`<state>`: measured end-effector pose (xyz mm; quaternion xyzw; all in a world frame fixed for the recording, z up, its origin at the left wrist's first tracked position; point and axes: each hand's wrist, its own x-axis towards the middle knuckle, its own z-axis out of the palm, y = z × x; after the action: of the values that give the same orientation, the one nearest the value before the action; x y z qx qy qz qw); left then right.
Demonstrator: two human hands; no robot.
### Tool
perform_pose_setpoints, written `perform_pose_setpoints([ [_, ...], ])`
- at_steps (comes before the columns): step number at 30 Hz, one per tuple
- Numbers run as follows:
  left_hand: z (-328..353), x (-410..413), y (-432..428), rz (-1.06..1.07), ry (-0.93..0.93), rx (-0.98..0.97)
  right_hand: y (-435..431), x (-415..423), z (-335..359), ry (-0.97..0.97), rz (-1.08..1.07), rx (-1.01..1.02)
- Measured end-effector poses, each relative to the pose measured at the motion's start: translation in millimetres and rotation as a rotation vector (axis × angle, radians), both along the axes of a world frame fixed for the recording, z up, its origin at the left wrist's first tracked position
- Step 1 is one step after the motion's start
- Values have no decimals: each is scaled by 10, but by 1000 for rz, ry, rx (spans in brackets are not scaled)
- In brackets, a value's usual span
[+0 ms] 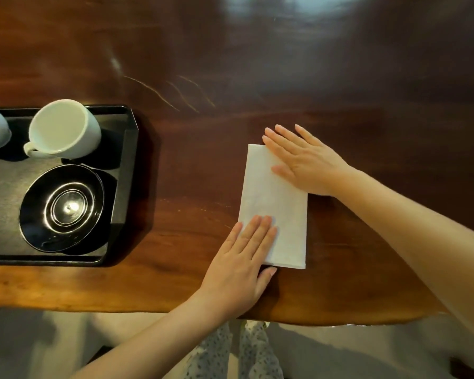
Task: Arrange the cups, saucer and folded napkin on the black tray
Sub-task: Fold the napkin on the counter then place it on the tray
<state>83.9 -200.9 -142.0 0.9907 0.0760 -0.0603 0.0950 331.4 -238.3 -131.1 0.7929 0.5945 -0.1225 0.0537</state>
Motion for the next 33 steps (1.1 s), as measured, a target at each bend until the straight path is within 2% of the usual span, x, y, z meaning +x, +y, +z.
perform_pose_setpoints([
  [3, 99, 14, 123, -98, -45, 30, -275, -427, 245, 63, -53, 184],
  [5, 67, 3, 169, -203, -60, 117, -564, -829, 404, 109, 0, 279],
  [7, 31, -9, 185, -263, -31, 211, -828, -1163, 416, 140, 54, 242],
  [10, 39, -13, 180, -279, -13, 253, -958, -1375, 251, 60, 67, 56],
  [13, 76, 28, 207, -322, -58, 287, -892, -1458, 94, 22, 60, 67],
  [15, 164, 98, 285, -352, -86, 192, -859, -1489, 92, 27, 14, 149],
  [17, 305, 186, 398, -348, -55, -21, -857, -1465, 172, 129, -85, 274],
  [20, 504, 296, 597, -242, 15, -306, -859, -1313, 296, 395, -307, 407],
  [22, 508, 354, 719, -218, 48, -412, -853, -1198, 302, 626, -450, 476],
  [24, 445, 416, 822, -217, 79, -478, -834, -1081, 275, 795, -507, 543],
  [26, 352, 449, 883, -182, 26, -535, -822, -965, 243, 845, -467, 566],
  [29, 284, 466, 885, -85, -61, -641, -815, -840, 201, 880, -425, 470],
  [33, 299, 529, 842, -24, -186, -732, -791, -723, 171, 860, -484, 412],
])
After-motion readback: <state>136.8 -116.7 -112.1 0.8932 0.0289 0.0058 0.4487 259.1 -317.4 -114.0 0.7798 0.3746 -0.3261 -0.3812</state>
